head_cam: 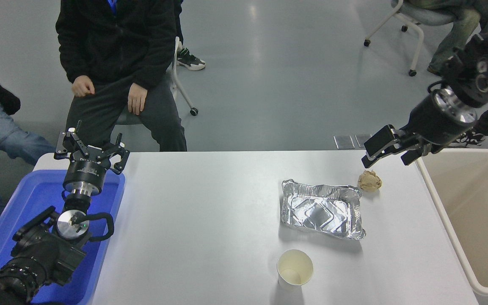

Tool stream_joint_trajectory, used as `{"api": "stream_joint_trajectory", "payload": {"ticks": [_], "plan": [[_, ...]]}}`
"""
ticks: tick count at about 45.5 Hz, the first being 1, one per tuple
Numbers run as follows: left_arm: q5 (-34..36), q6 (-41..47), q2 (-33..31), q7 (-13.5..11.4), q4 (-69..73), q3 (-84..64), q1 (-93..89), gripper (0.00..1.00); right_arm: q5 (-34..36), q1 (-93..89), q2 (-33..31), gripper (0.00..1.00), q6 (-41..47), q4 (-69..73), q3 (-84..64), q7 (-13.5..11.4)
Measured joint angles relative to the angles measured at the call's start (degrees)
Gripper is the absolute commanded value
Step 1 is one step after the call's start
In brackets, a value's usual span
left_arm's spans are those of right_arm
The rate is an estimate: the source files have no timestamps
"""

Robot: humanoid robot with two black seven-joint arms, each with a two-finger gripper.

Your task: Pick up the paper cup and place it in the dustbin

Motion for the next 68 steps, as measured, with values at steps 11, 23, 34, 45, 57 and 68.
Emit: {"api": "stream_joint_trajectory", "payload": {"ticks": [11,23,34,45,57,68], "plan": [[0.00,0.01,0.00,0.00,0.00,0.00,0.00,0.99,-0.41,2.21,2.69,1.00,0.26,1.19,0.10,-0.19],[0.00,0.01,0.00,0.00,0.00,0.00,0.00,0.99,-0.32,0.86,4.00,1.00,0.34,1.67,-0.70,-0.39],[0.00,0.01,0.00,0.00,-0.02,0.00,0.00,0.99,3.79,-1.97,2.86,1.00,0.36,0.24,-1.69,-0.90],[0.00,0.01,0.00,0.00,-0.02,0.00,0.00,0.99,7.39,-3.76,1.79,1.00,0.37,0.87,-1.93,-3.01],[0.00,0.01,0.00,0.00,0.00,0.00,0.00,0.99,8.82,-1.98,2.25,1.00,0.37,4.77,3.34,-3.79],[0.00,0.01,0.00,0.00,0.00,0.00,0.00,0.99,8.69,-4.57,4.70,1.00,0.37,5.97,9.86,-4.22]]}}
